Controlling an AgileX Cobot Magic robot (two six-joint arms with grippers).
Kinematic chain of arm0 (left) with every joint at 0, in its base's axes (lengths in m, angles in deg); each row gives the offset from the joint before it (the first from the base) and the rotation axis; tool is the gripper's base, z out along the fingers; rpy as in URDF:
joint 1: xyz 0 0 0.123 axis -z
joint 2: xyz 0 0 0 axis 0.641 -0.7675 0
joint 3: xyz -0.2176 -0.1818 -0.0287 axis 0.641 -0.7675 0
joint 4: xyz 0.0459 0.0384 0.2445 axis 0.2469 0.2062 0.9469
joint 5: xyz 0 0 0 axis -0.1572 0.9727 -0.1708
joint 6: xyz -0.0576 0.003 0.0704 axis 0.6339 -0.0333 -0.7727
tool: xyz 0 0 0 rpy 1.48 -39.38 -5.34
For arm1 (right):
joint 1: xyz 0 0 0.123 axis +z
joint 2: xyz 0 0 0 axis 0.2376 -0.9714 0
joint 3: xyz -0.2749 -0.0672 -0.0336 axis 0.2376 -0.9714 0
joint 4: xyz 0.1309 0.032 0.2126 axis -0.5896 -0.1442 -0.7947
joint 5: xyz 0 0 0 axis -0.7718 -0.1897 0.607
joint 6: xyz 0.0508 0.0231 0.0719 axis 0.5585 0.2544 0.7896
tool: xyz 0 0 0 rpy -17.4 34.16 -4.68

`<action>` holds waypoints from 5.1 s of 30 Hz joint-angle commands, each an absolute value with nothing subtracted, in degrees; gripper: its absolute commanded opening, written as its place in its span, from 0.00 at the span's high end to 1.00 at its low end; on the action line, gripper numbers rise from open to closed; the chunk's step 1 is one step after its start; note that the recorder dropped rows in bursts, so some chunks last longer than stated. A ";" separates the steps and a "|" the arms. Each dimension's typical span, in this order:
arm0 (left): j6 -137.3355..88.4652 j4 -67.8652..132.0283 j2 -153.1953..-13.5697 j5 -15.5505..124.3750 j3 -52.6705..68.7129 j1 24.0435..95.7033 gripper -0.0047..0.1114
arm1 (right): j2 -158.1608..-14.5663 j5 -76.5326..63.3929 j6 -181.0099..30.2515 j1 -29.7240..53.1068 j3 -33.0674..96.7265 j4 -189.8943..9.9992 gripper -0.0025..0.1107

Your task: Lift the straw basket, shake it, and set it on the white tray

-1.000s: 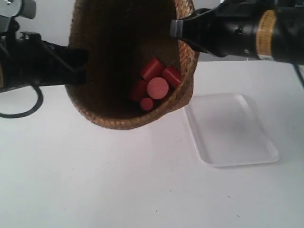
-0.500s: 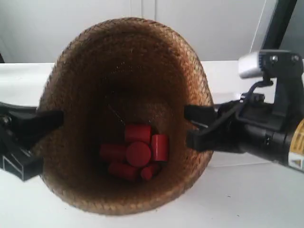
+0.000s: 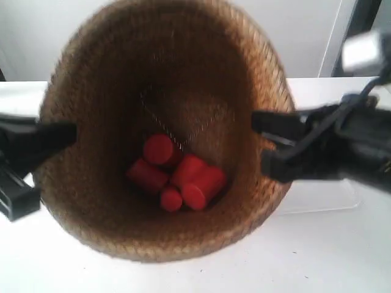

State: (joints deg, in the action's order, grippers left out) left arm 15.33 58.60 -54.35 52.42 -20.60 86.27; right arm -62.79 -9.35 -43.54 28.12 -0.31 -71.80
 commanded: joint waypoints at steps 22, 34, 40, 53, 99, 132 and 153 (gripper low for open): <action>16.36 62.90 -53.90 55.39 -20.03 90.35 0.96 | -65.36 6.97 -56.95 29.33 -7.56 -84.85 0.98; 18.99 63.78 -56.09 51.53 -22.74 90.05 0.96 | -66.21 12.99 -58.12 31.36 -9.99 -85.44 0.98; 14.42 64.86 -53.02 66.11 -11.04 94.59 0.96 | -58.52 -11.32 -59.50 32.97 5.47 -80.90 0.98; 17.01 66.59 -52.28 67.51 -9.14 97.76 0.96 | -54.20 -17.94 -63.38 30.33 7.79 -85.19 0.98; 43.43 90.14 -56.78 77.84 -13.16 101.64 0.96 | -54.13 -20.68 -51.07 27.80 5.81 -76.34 0.98; 28.80 72.76 -85.32 91.47 22.14 99.49 0.96 | -72.97 -73.70 -25.65 26.19 38.47 -46.70 0.98; 1.62 43.38 -111.02 87.12 41.70 85.69 0.96 | -93.57 -60.58 -47.75 -11.65 37.05 -66.21 0.98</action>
